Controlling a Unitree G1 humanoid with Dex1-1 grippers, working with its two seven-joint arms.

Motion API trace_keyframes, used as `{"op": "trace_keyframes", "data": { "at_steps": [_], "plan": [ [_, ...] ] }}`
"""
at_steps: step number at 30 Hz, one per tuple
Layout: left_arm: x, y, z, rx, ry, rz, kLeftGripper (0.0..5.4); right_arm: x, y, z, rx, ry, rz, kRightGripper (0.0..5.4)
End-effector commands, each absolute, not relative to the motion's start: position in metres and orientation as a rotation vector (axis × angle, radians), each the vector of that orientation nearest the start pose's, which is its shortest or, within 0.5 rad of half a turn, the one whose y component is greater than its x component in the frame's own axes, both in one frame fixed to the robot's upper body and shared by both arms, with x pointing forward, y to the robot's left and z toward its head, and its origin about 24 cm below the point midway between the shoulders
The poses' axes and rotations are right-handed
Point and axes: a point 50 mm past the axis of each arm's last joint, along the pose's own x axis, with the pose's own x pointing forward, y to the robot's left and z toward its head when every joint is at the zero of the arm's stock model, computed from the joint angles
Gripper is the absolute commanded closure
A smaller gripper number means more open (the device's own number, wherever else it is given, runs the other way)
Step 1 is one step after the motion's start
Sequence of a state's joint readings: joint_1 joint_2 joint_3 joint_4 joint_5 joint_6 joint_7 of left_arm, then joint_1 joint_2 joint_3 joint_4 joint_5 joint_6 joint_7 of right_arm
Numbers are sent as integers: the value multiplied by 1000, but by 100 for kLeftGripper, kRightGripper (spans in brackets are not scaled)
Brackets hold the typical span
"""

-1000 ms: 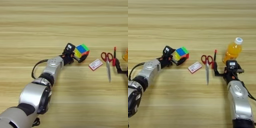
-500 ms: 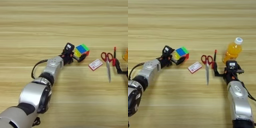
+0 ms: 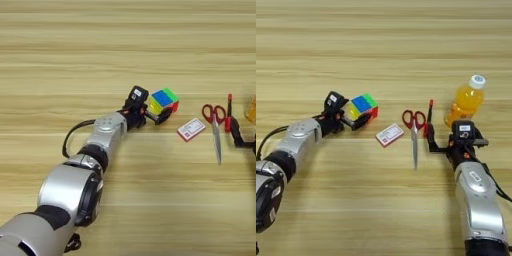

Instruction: Move the objects on the table

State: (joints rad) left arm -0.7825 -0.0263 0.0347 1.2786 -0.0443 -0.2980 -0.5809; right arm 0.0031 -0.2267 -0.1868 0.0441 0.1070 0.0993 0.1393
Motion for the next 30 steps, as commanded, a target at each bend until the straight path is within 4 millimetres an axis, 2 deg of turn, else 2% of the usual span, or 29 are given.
{"op": "trace_keyframes", "data": {
  "at_steps": [1, 13, 30],
  "plan": [
    [345, 66, 19, -33, 246, -743, 0, 246, -234, 37, -89, 130, -61, 1],
    [345, 66, 19, -40, 250, -739, 0, 246, -234, 37, -88, 128, -62, 1],
    [346, 64, 20, -49, 256, -741, 151, 246, -232, 38, -84, 122, -65, 0]
  ]
}}
